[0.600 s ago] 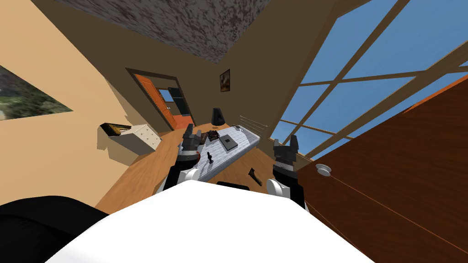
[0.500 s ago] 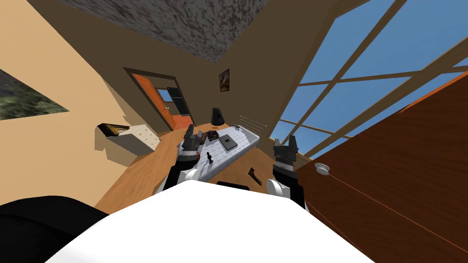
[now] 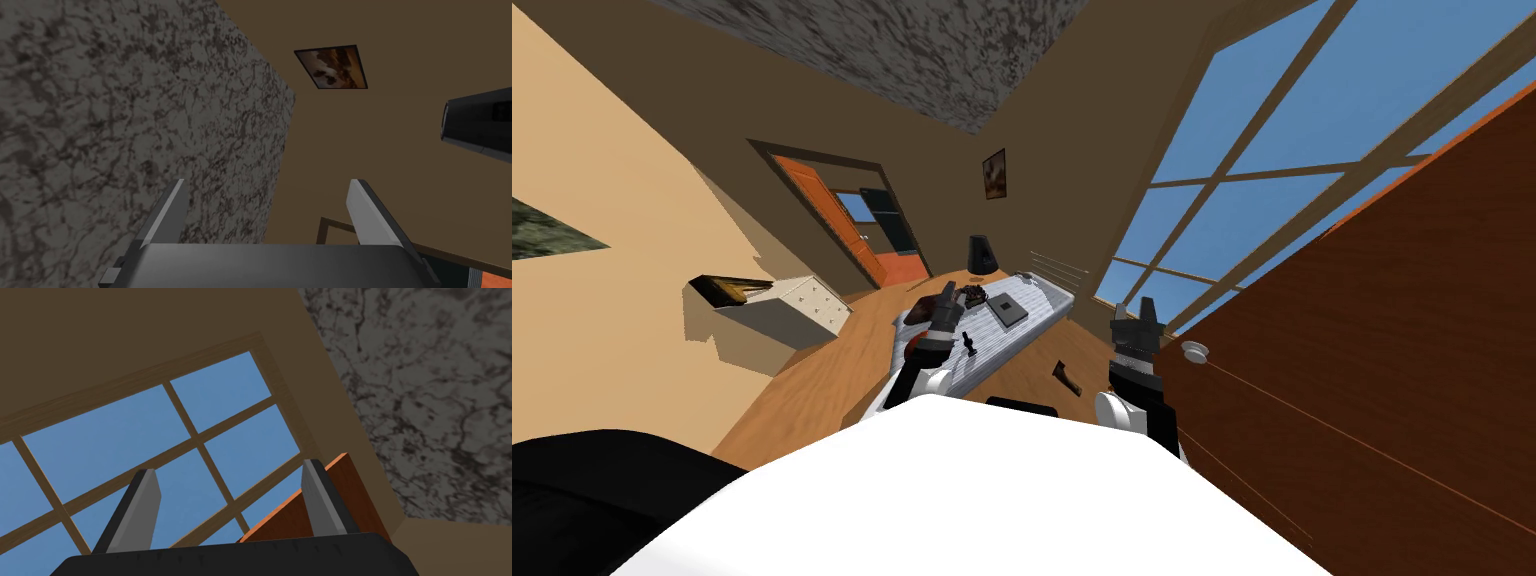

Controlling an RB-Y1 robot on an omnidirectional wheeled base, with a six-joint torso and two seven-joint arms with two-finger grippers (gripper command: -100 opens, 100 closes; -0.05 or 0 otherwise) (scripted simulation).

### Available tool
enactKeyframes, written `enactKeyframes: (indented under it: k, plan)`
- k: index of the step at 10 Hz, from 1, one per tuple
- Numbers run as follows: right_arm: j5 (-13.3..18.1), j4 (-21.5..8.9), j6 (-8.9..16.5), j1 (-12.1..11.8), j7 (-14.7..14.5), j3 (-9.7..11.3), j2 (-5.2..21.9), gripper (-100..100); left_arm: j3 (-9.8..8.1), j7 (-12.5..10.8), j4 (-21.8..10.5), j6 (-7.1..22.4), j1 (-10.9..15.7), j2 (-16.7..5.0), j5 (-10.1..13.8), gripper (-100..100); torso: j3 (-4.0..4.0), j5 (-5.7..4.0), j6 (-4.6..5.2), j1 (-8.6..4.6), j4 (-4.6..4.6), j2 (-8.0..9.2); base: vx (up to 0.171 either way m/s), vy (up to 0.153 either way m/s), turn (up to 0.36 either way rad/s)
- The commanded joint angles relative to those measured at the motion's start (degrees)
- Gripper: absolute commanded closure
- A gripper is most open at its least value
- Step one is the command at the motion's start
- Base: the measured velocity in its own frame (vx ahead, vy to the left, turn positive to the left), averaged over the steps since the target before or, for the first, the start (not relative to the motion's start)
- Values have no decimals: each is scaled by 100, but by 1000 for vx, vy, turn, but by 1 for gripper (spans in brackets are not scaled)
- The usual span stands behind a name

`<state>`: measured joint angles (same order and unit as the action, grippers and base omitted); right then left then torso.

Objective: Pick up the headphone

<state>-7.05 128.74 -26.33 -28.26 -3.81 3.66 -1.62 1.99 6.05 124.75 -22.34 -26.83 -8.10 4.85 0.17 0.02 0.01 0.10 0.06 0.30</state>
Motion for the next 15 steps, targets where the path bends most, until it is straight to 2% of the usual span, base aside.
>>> enactKeyframes:
  k: [1,2,3,5,6,7,8,9,10,11,12,13,14,15]
  plan:
    - [0,0,0,0,0,0,0,0,59,-69,-286,-8,121,-226,-9,-100,0,0,0,0,0,0,-89,22,-107]
    - [0,0,0,0,0,0,0,0,63,-113,-482,-8,226,-385,-11,-100,1,0,-1,2,1,2,-79,29,-122]
    - [0,0,0,0,0,0,0,0,63,-113,-567,-8,226,-385,-11,-100,0,1,0,5,0,-1,-52,23,-47]
    - [0,0,0,-1,0,0,0,0,38,-182,-962,-3,457,-724,-33,-100,-7,0,-1,0,-2,-13,-54,12,-89]
    - [0,0,0,-1,0,0,0,0,38,-182,-1046,-3,457,-724,-33,-100,-6,0,-1,0,-2,-10,-41,11,-42]
    - [0,0,0,-1,0,0,0,0,13,-205,-1224,4,576,-904,-53,-100,-8,-1,-3,-2,-2,-15,-30,6,-45]
    - [0,0,0,-1,0,0,0,0,13,-205,-1309,4,576,-904,-53,-100,-11,-1,-2,-2,-4,-20,-20,3,-33]
    - [0,0,0,-1,0,0,0,0,-16,-223,-1503,15,695,-1089,-79,-100,-13,-1,-3,-4,-4,-24,-20,0,-81]
    - [0,0,0,-1,0,0,0,0,-16,-223,-1587,15,695,-1089,-79,-100,-14,-1,-1,-5,-5,-25,-17,1,-33]
    - [0,0,0,-2,0,0,0,0,-47,-234,-1824,32,815,-1276,-112,-100,-14,-1,-3,-5,-5,-26,-15,-3,-58]
    - [0,0,0,-1,0,0,0,0,-47,-234,-1880,32,815,-1276,-112,-100,-15,-2,-2,-6,-5,-28,-11,-4,-36]
    - [0,0,0,-2,0,0,0,0,-82,-238,-2143,53,936,-1462,-152,-100,-16,-2,-3,-7,-5,-29,-7,-9,-67]
    - [0,0,0,-1,0,0,0,0,-82,-238,-2188,53,936,-1462,-152,-100,-17,-2,-2,-8,-6,-30,-4,-7,-32]
    - [0,0,0,-2,0,0,0,0,-118,-235,-2393,79,1057,-1646,-199,-100,-17,-2,-3,-9,-6,-31,5,-14,-61]
